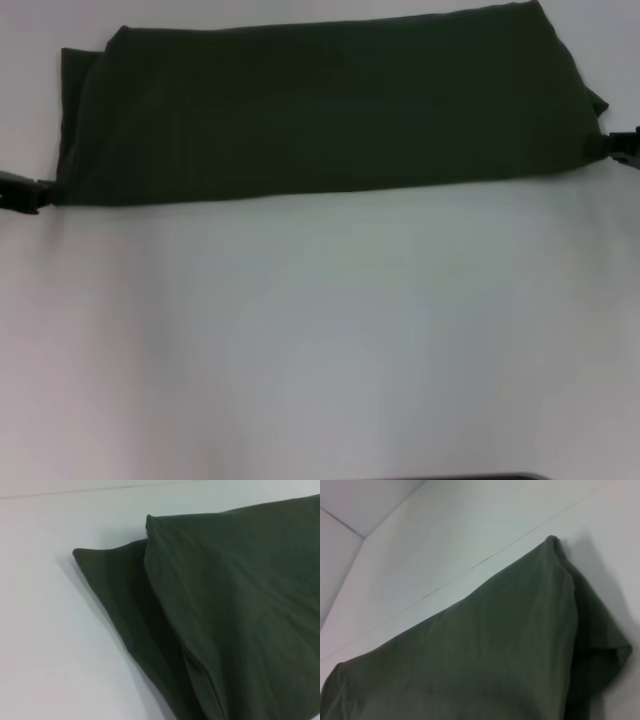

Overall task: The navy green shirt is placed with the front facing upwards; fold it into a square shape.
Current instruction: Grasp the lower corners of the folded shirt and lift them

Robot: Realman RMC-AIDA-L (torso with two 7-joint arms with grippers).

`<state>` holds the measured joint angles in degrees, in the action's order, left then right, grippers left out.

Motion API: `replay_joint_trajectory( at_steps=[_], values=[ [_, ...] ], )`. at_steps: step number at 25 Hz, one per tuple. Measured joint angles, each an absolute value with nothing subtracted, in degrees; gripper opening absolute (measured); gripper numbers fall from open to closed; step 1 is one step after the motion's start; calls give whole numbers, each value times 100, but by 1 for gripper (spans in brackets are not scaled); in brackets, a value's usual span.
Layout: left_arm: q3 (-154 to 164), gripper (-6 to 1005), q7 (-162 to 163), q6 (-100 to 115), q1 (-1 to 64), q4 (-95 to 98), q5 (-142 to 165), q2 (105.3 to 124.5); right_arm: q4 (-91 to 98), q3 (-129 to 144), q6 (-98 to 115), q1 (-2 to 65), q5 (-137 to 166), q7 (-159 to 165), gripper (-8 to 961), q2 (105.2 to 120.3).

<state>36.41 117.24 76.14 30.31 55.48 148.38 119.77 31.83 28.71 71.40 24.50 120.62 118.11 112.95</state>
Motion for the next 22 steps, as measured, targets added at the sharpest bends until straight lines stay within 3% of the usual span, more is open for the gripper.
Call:
replay_joint_trajectory(
  at_steps=[22],
  values=[
    [2772,0,10988,9979,2209,6390,14407,12184,3411,2834,9095,1380,12111,11219,12,11272]
  ],
)
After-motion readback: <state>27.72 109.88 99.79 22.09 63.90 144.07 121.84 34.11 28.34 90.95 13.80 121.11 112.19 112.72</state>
